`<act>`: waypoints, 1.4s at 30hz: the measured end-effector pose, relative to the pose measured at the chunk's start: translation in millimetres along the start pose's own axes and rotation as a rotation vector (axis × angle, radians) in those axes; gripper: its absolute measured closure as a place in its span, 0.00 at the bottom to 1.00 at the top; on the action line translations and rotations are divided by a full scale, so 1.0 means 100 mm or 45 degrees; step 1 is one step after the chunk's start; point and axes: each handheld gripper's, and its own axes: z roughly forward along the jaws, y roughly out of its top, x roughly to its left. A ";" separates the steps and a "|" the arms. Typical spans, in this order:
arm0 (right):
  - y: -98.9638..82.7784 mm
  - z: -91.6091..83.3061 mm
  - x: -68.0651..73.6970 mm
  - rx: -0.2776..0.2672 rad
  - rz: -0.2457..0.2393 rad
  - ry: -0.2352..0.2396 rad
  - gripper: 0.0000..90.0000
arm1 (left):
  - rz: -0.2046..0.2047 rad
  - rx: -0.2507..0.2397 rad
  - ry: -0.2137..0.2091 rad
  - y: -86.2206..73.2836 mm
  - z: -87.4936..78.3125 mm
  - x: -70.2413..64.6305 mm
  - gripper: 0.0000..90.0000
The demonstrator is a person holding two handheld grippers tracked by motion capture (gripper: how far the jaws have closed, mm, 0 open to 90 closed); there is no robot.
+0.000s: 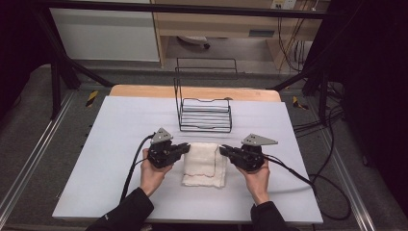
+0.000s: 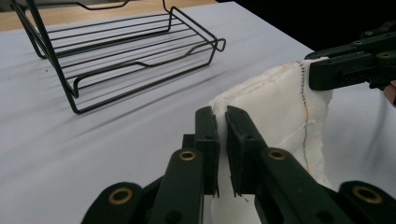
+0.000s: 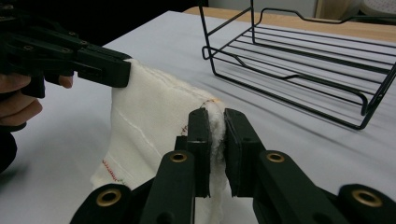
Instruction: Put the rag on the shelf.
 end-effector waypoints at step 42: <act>0.47 -0.40 0.34 -0.262 -0.166 -0.078 0.91 | 0.048 -0.276 -0.018 0.42 -0.46 -0.22 0.93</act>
